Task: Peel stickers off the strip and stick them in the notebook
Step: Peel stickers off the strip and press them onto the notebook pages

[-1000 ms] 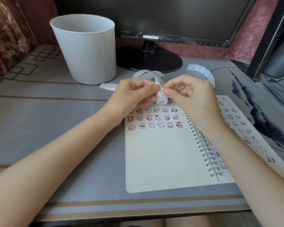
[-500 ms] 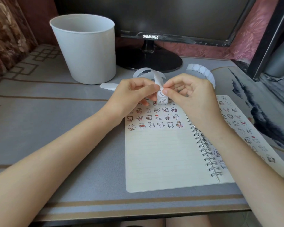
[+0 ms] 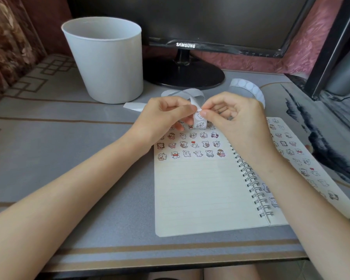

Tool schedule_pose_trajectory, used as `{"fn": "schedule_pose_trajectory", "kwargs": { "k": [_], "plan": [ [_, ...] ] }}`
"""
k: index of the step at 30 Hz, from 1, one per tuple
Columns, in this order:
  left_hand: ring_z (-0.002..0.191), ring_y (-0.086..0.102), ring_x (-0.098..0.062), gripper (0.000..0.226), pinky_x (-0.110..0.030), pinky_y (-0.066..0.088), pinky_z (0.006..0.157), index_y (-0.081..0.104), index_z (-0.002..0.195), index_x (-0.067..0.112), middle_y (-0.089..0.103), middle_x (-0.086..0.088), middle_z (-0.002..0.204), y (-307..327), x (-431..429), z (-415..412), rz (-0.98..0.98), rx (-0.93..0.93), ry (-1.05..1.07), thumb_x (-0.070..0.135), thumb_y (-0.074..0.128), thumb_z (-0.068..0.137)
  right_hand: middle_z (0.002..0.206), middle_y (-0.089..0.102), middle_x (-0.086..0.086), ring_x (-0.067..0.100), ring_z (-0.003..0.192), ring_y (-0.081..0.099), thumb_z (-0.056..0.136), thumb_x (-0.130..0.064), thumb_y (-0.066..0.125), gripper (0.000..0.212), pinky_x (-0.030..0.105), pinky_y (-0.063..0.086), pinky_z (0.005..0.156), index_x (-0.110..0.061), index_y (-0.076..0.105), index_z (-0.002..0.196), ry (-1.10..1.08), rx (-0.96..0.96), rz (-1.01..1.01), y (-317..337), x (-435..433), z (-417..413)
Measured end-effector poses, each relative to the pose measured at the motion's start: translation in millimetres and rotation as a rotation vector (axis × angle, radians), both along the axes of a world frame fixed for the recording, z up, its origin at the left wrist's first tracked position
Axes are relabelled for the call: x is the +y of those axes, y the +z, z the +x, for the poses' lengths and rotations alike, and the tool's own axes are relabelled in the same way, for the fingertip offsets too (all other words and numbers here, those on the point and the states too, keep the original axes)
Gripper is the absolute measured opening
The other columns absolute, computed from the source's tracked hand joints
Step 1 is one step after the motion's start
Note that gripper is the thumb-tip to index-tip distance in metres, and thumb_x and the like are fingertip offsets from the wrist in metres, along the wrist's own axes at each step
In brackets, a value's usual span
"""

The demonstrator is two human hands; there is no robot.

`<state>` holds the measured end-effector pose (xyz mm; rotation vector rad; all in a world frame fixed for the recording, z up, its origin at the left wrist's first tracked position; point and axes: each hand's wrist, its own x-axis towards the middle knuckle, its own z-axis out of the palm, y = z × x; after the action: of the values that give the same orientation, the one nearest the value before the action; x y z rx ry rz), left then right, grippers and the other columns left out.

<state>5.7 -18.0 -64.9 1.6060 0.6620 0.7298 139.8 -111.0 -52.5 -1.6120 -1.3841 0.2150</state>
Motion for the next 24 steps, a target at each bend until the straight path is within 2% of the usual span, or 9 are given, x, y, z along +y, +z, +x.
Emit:
{"fn": "schedule_pose_trajectory", "kwargs": {
  "k": [6, 10, 13, 15, 17, 19, 21, 24],
  "plan": [
    [0.068, 0.062, -0.010, 0.014, -0.016, 0.048, 0.056, 0.069, 0.085, 0.000, 0.065, -0.004, 0.069, -1, -1, 1, -0.007, 0.030, 0.009, 0.011, 0.063, 0.089, 0.076, 0.067, -0.007, -0.001, 0.067, 0.056, 0.081, -0.013, 0.072, 0.006, 0.009, 0.044, 0.064, -0.016, 0.067, 0.083, -0.021, -0.010, -0.083, 0, -1, 1],
    [0.066, 0.063, -0.011, 0.013, -0.015, 0.048, 0.052, 0.069, 0.082, 0.001, 0.066, -0.007, 0.070, -1, -2, 1, -0.041, 0.025, 0.013, 0.010, 0.062, 0.089, 0.070, 0.057, -0.013, -0.005, 0.059, 0.051, 0.084, -0.019, 0.069, 0.003, 0.010, 0.037, 0.062, -0.017, 0.067, 0.085, -0.039, -0.156, -0.108, -2, -2, 2],
    [0.059, 0.062, -0.006, 0.014, -0.013, 0.045, 0.049, 0.068, 0.086, -0.002, 0.065, -0.007, 0.071, 0, -2, 1, -0.085, 0.024, 0.019, 0.010, 0.062, 0.090, 0.085, 0.057, -0.010, 0.000, 0.083, 0.049, 0.085, -0.021, 0.067, 0.003, 0.018, 0.039, 0.076, -0.018, 0.066, 0.085, -0.043, -0.356, -0.054, -2, -3, 2],
    [0.057, 0.062, -0.005, 0.016, -0.013, 0.046, 0.050, 0.067, 0.092, -0.004, 0.064, -0.009, 0.075, 0, -1, 0, -0.118, 0.020, 0.021, 0.011, 0.061, 0.090, 0.097, 0.058, -0.004, 0.010, 0.098, 0.045, 0.084, -0.019, 0.067, 0.004, 0.013, 0.032, 0.086, -0.016, 0.066, 0.084, -0.057, -0.497, 0.013, -1, -4, -1],
    [0.060, 0.062, -0.007, 0.015, -0.015, 0.049, 0.053, 0.067, 0.092, -0.001, 0.066, -0.010, 0.078, 0, 0, 0, -0.139, 0.015, 0.029, 0.012, 0.061, 0.090, 0.098, 0.057, -0.003, 0.012, 0.098, 0.044, 0.084, -0.020, 0.067, 0.006, 0.009, 0.028, 0.088, -0.014, 0.065, 0.084, -0.044, -0.538, 0.051, 3, -6, -4],
    [0.061, 0.062, -0.009, 0.015, -0.015, 0.049, 0.054, 0.068, 0.092, 0.000, 0.067, -0.009, 0.077, -1, 1, -1, -0.139, 0.024, 0.034, 0.013, 0.061, 0.090, 0.087, 0.057, -0.007, 0.001, 0.082, 0.048, 0.085, -0.020, 0.068, 0.007, 0.007, 0.031, 0.077, -0.014, 0.065, 0.083, 0.008, -0.393, 0.027, 10, -11, -11],
    [0.054, 0.059, -0.006, 0.014, -0.014, 0.047, 0.051, 0.068, 0.090, 0.003, 0.067, -0.002, 0.067, -1, 1, -1, -0.130, 0.040, 0.040, 0.013, 0.060, 0.090, 0.076, 0.063, -0.006, -0.002, 0.063, 0.052, 0.083, -0.018, 0.071, 0.005, 0.008, 0.037, 0.064, -0.014, 0.067, 0.081, 0.116, -0.084, -0.075, 20, -16, -19],
    [0.051, 0.059, -0.004, 0.013, -0.013, 0.045, 0.052, 0.067, 0.084, 0.004, 0.066, 0.005, 0.059, -2, 1, -2, -0.125, 0.036, 0.046, 0.014, 0.061, 0.090, 0.075, 0.069, 0.004, 0.006, 0.062, 0.057, 0.079, -0.007, 0.073, 0.004, 0.016, 0.048, 0.061, -0.007, 0.068, 0.080, 0.294, 0.239, -0.273, 26, -22, -31]
  ]
}}
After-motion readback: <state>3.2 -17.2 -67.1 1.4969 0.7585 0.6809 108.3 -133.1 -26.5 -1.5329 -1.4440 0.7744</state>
